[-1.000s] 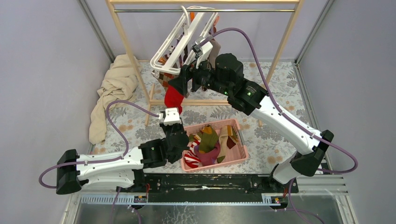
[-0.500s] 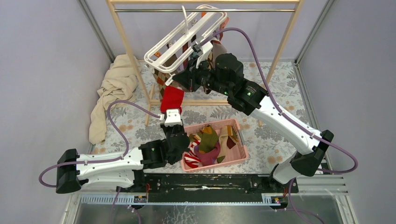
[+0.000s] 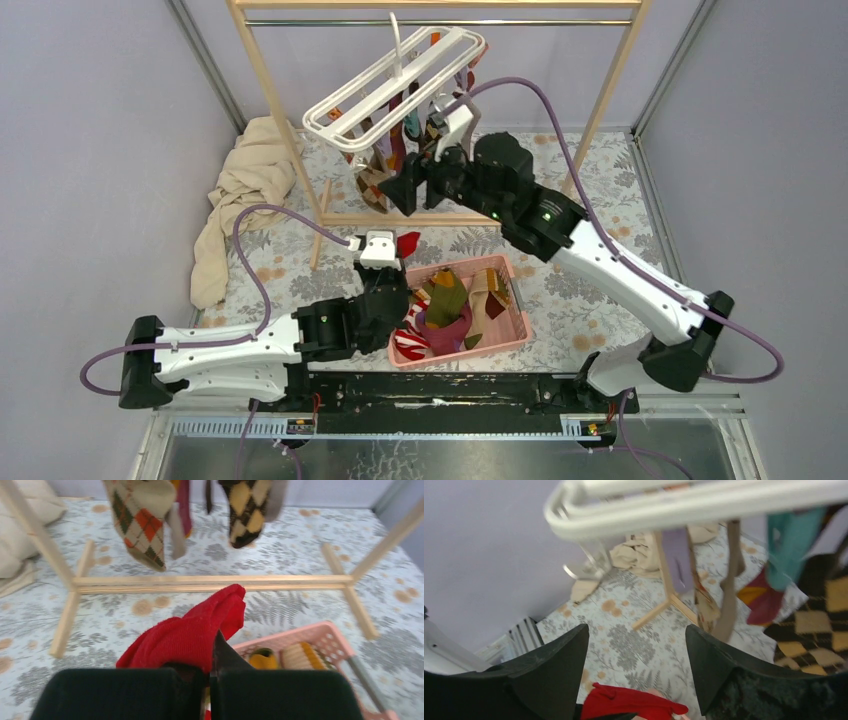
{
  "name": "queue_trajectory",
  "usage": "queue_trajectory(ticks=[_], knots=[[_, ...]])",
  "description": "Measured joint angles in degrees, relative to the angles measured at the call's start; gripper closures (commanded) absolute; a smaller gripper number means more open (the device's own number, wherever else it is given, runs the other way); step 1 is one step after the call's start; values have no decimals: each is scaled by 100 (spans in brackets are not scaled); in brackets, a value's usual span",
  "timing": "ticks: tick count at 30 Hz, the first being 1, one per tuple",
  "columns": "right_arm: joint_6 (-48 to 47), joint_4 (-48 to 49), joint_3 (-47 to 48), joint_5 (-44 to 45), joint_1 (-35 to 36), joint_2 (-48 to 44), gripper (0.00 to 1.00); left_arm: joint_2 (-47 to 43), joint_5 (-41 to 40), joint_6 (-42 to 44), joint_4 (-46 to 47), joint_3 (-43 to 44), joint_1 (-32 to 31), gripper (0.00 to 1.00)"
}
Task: Remove the socks clipped to the hanger
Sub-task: Remove the sock from the hanger, then place the sock in the bin.
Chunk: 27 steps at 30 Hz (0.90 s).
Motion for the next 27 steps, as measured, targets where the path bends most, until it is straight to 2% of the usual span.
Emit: queue_trajectory(ticks=[1, 5, 9, 13, 20, 21, 23, 24, 26, 27], knots=[[-2, -26, -170, 109, 2, -151, 12, 17, 90, -22, -2, 66, -35, 100], [-20, -240, -846, 732, -11, -903, 8, 157, 605, -151, -13, 361, -216, 100], [24, -501, -1482, 1303, -175, -1792, 6, 428, 1064, -323, -37, 592, -363, 100], [181, -791, -1971, 1600, -678, -2490, 6, 844, 1425, -479, -37, 767, -446, 100], [382, -1268, -2441, 1746, -1174, -2826, 6, 1860, 2041, -678, 35, 868, -472, 99], [396, -1318, -2494, 1744, -1204, -2824, 6, 2004, 2138, -710, 61, 868, -472, 94], [415, -1419, -2586, 1729, -1270, -2824, 6, 2236, 2321, -752, 107, 868, -472, 91], [426, -1469, -2605, 1725, -1298, -2824, 6, 2356, 2430, -776, 157, 868, -472, 81], [446, -1528, -2623, 1709, -1346, -2824, 6, 2535, 2656, -785, 260, 868, -472, 53], [455, -1539, -2625, 1694, -1368, -2824, 6, 2603, 2802, -772, 363, 868, -472, 43]])
